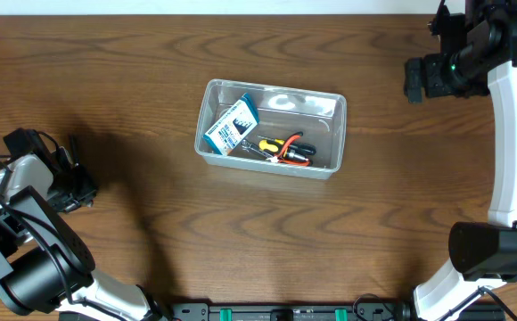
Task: Pack container
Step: 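Lift the hammer with the left gripper, then carry the hammer into the container and open the left gripper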
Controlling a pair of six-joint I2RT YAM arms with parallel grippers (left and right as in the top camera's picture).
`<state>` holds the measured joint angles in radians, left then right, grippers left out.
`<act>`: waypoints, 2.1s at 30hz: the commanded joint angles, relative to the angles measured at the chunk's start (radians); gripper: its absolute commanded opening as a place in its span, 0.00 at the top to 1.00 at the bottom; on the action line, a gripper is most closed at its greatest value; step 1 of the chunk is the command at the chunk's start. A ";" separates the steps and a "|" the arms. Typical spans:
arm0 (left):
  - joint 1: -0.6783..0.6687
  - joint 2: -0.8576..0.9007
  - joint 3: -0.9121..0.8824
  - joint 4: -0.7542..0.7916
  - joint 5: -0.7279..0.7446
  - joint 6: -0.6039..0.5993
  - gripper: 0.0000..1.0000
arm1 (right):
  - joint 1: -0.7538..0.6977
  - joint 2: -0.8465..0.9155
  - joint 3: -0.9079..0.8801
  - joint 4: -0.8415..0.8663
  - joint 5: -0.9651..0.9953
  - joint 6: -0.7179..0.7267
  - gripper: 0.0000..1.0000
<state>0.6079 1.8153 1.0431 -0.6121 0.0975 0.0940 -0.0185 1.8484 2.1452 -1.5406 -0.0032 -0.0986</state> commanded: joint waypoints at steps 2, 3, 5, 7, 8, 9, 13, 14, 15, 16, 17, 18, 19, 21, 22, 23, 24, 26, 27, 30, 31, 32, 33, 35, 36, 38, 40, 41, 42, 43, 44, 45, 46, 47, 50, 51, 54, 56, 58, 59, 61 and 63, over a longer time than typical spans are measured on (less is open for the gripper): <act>0.000 0.050 -0.013 -0.003 0.041 0.003 0.76 | -0.001 0.000 -0.001 0.000 0.007 -0.014 0.01; 0.000 0.050 -0.013 -0.003 0.041 0.002 0.76 | -0.001 0.000 -0.001 0.000 0.007 -0.014 0.01; 0.000 0.050 -0.013 -0.003 0.041 0.002 0.79 | -0.001 0.000 -0.001 0.000 0.007 -0.014 0.01; 0.000 0.050 -0.013 -0.003 0.041 0.002 0.81 | -0.001 0.000 -0.001 0.000 0.007 -0.014 0.01; 0.000 0.050 -0.013 -0.003 0.041 0.002 0.81 | -0.001 0.000 -0.001 0.000 0.007 -0.014 0.01; 0.000 0.050 -0.013 -0.003 0.041 0.002 0.81 | -0.001 0.000 -0.001 0.000 0.007 -0.014 0.01; 0.000 0.050 -0.013 -0.003 0.042 -0.001 0.89 | -0.001 0.000 -0.001 0.000 0.007 -0.014 0.01; 0.000 0.050 -0.013 -0.003 0.042 -0.001 0.91 | -0.001 0.000 -0.001 0.000 0.007 -0.014 0.01; 0.000 0.049 -0.013 -0.003 0.042 -0.002 0.92 | -0.001 0.000 -0.001 0.000 0.007 -0.015 0.01; 0.000 0.049 -0.013 -0.003 0.042 -0.001 0.94 | -0.001 0.000 -0.001 0.000 0.007 -0.014 0.01; 0.000 0.049 -0.013 -0.003 0.042 -0.001 0.94 | -0.001 0.000 -0.001 0.000 0.007 -0.015 0.01; 0.000 0.049 -0.013 -0.003 0.042 -0.001 0.94 | -0.001 0.000 -0.001 0.000 0.007 -0.014 0.01; 0.000 0.049 -0.013 -0.003 0.042 -0.002 0.94 | -0.001 0.000 -0.001 0.000 0.007 -0.015 0.01; 0.000 0.047 -0.011 -0.003 0.042 -0.002 0.94 | -0.001 0.000 -0.001 0.000 0.007 -0.015 0.01; 0.000 0.043 -0.006 -0.006 0.048 -0.002 0.94 | -0.001 0.000 -0.001 0.000 0.007 -0.015 0.01; 0.000 0.038 0.002 -0.013 0.052 -0.002 0.95 | -0.001 0.000 -0.001 0.001 0.007 -0.015 0.01; 0.000 0.027 0.014 -0.027 0.052 -0.002 0.94 | -0.001 0.000 -0.001 0.003 0.007 -0.015 0.01; -0.003 0.000 0.046 -0.064 0.052 -0.001 0.94 | -0.001 0.000 -0.001 0.005 0.007 -0.015 0.01; -0.005 -0.021 0.068 -0.088 0.052 -0.001 0.94 | -0.001 0.000 -0.001 0.006 0.007 -0.015 0.01; -0.020 -0.098 0.138 -0.158 0.052 -0.001 0.94 | -0.001 0.000 -0.001 0.011 0.007 -0.015 0.01; -0.028 -0.125 0.164 -0.182 0.052 0.000 0.94 | -0.001 0.000 -0.001 0.012 0.007 -0.015 0.01; -0.041 -0.157 0.198 -0.214 0.052 0.005 0.94 | -0.001 0.000 -0.001 0.012 0.007 -0.015 0.01; -0.055 -0.184 0.229 -0.243 0.052 0.016 0.94 | -0.001 0.000 -0.001 0.013 0.007 -0.015 0.01; -0.097 -0.238 0.294 -0.301 0.053 0.052 0.94 | -0.001 0.000 -0.001 0.015 0.007 -0.015 0.01; -0.123 -0.261 0.326 -0.329 0.053 0.078 0.94 | -0.001 0.000 -0.001 0.016 0.007 -0.015 0.01; -0.189 -0.299 0.379 -0.375 0.052 0.150 0.94 | -0.001 0.000 -0.001 0.021 0.007 -0.015 0.01; -0.281 -0.336 0.411 -0.389 0.053 0.217 0.94 | -0.001 0.000 -0.001 0.028 0.007 -0.015 0.01; -0.324 -0.349 0.412 -0.385 0.053 0.250 0.94 | -0.001 0.000 -0.001 0.031 0.007 -0.015 0.01; -0.369 -0.360 0.412 -0.381 0.053 0.286 0.94 | -0.001 0.000 -0.001 0.033 0.007 -0.015 0.01; -0.415 -0.365 0.412 -0.377 0.053 0.324 0.94 | -0.001 0.000 -0.001 0.034 0.007 -0.015 0.01; -0.470 -0.366 0.412 -0.372 0.053 0.367 0.94 | -0.001 0.000 -0.001 0.034 0.007 -0.015 0.01; -0.522 -0.365 0.412 -0.366 0.054 0.406 0.94 | -0.001 0.000 -0.001 0.034 0.007 -0.015 0.01; -0.568 -0.360 0.412 -0.361 0.057 0.446 0.94 | -0.001 0.000 -0.001 0.034 0.007 -0.016 0.01; -0.622 -0.354 0.412 -0.355 0.072 0.509 0.94 | -0.001 0.000 -0.001 0.034 0.007 -0.016 0.01; -0.753 -0.331 0.412 -0.322 0.142 0.684 0.94 | -0.001 0.000 -0.001 0.034 0.007 -0.016 0.01; -0.790 -0.322 0.412 -0.306 0.163 0.728 0.94 | -0.001 0.000 -0.001 0.034 0.007 -0.016 0.01; -0.898 -0.292 0.412 -0.246 0.183 0.850 0.94 | -0.001 0.000 -0.001 0.034 0.007 -0.016 0.01; -0.958 -0.265 0.412 -0.211 0.183 0.923 0.94 | -0.001 0.000 -0.001 0.033 0.007 -0.015 0.01; -0.999 -0.235 0.412 -0.183 0.183 0.966 0.94 | -0.001 0.000 -0.001 0.033 0.007 -0.015 0.01; -1.019 -0.210 0.412 -0.167 0.183 0.975 0.94 | -0.001 0.000 -0.001 0.033 0.007 -0.015 0.01; -1.036 -0.170 0.412 -0.151 0.183 0.975 0.94 | -0.001 0.000 -0.001 0.032 0.007 -0.015 0.01; -1.048 -0.112 0.412 -0.149 0.183 0.975 0.94 | -0.001 0.000 -0.001 0.032 0.007 -0.015 0.01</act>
<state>-0.4313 1.6367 1.4517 -0.7620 0.2661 1.0027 -0.0185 1.8484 2.1448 -1.5066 -0.0032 -0.0986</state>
